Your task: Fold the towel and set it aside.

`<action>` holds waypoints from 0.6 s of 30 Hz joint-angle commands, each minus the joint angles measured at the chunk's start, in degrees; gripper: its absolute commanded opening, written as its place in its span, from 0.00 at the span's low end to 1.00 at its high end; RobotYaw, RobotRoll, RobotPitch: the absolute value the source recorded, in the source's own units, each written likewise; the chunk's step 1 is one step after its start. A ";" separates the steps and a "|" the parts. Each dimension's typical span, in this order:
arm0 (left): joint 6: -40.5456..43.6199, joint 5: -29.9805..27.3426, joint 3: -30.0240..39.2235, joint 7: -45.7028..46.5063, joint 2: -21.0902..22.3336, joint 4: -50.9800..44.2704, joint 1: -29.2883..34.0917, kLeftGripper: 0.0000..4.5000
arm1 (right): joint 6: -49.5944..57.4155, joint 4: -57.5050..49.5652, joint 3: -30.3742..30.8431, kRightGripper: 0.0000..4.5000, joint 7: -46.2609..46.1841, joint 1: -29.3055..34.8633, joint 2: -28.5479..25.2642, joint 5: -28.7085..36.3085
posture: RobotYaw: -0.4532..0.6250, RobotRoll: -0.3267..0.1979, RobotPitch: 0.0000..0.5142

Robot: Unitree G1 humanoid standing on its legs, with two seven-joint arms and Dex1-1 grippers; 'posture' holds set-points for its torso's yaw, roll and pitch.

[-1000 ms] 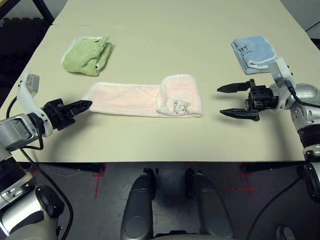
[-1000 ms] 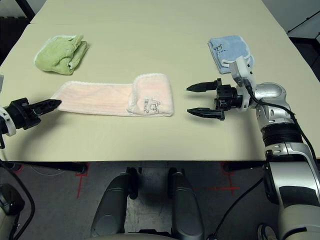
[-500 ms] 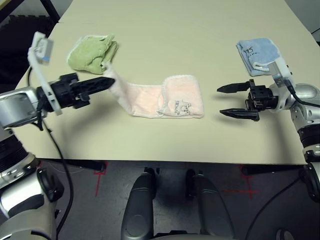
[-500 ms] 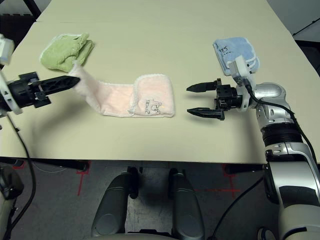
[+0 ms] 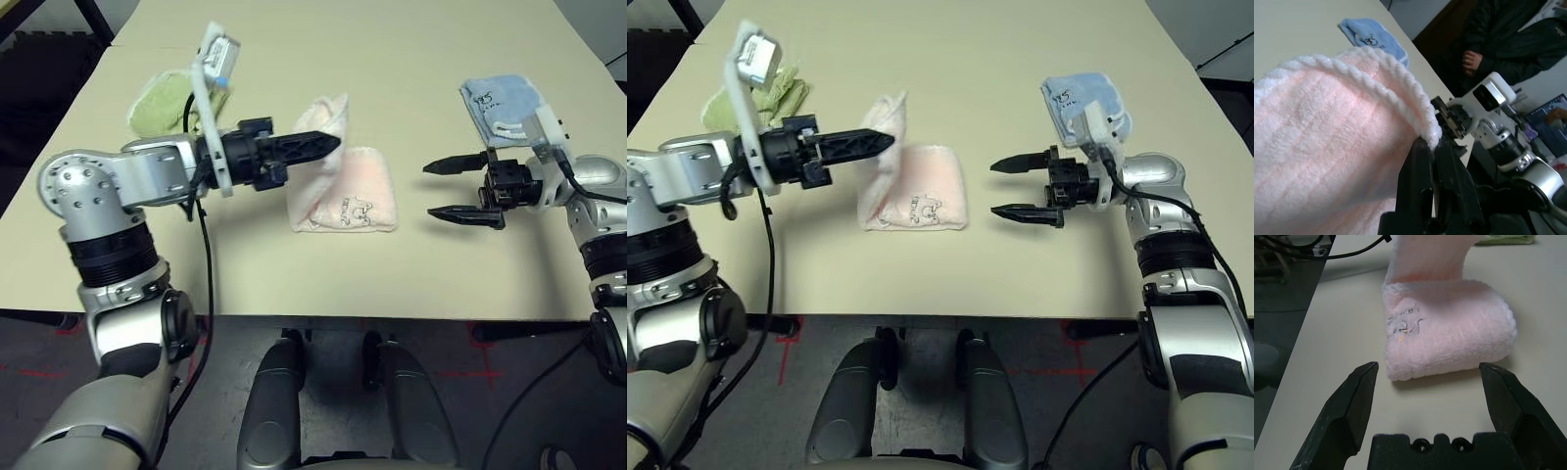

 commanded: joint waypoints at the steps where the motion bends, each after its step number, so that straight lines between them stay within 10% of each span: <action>1: -0.45 2.25 -3.28 -0.63 -1.33 0.43 -0.51 0.01 | -0.79 0.63 -0.10 1.00 0.29 0.23 -0.27 -0.65 | 0.42 0.62 0.46; 18: -4.32 12.22 -15.77 -8.88 -4.10 0.68 4.12 0.01 | -1.37 1.05 -0.94 1.00 0.22 -0.02 0.06 -1.56 | 0.41 0.62 0.46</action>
